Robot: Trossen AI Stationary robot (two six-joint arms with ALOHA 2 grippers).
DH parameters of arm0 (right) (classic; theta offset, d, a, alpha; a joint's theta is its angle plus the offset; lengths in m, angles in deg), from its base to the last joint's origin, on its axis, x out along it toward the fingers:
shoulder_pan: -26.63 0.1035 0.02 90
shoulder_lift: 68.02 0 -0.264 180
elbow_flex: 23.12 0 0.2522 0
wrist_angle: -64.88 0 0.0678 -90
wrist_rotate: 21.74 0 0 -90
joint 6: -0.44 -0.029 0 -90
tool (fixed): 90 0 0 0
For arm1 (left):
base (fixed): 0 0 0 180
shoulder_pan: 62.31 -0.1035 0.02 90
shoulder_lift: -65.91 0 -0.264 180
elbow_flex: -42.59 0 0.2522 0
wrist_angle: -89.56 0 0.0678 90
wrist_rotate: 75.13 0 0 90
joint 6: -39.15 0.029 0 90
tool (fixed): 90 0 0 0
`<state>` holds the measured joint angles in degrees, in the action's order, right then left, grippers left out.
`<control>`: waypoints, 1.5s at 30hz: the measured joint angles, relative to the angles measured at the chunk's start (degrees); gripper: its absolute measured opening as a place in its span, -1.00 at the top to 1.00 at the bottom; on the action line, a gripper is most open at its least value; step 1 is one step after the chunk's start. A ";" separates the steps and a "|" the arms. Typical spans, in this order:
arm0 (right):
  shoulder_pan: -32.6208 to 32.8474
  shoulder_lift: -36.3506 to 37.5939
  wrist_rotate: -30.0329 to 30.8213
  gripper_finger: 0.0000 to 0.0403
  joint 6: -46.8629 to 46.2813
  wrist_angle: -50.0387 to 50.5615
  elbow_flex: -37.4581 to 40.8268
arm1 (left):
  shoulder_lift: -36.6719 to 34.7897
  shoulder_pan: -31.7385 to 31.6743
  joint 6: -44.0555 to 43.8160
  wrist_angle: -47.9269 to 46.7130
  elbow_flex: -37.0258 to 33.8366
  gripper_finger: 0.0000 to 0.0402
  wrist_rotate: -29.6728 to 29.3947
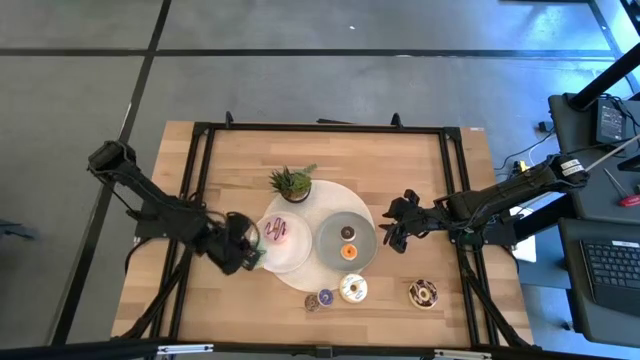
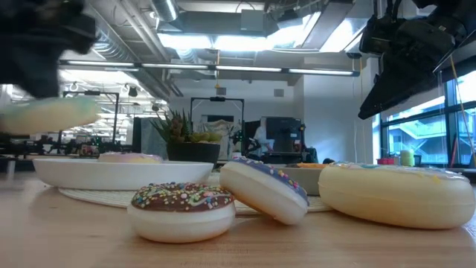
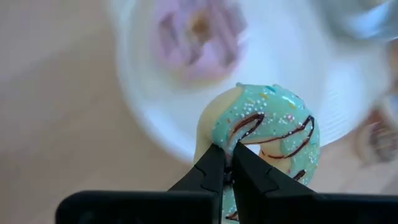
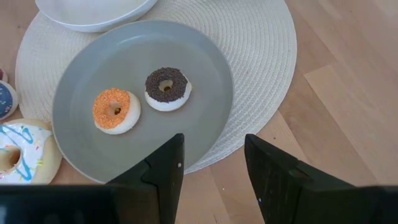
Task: Pick & Place donuts
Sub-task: Put the big green donut onto the white plate
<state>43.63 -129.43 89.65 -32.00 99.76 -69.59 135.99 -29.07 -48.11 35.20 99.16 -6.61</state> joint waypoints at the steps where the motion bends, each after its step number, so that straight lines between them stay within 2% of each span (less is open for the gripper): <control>1: 0.00 0.00 0.00 0.16 0.00 0.00 0.00 | 0.13 -1.39 2.93 2.56 0.00 0.94 -0.14; 7: 0.00 0.00 0.00 0.16 0.07 0.00 -0.01 | 4.11 -9.53 14.81 13.50 0.02 0.95 2.65; 16: 0.01 0.00 0.00 0.16 0.12 0.09 -0.02 | 15.77 -14.12 17.67 26.23 0.02 0.95 13.39; 22: 0.00 0.00 0.00 0.16 1.22 0.05 -0.02 | 19.50 -15.15 14.51 20.91 2.19 0.95 14.15; 37: 0.00 0.00 0.00 0.16 1.25 0.17 -0.02 | 18.11 -16.51 15.59 21.58 2.27 0.71 18.55; 45: 0.02 0.00 0.00 0.16 1.44 0.17 -0.02 | 18.11 -16.57 16.60 21.53 2.27 0.56 18.04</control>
<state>43.65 -129.43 89.65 -30.57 99.94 -69.61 154.09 -45.63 -31.51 56.73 101.44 11.42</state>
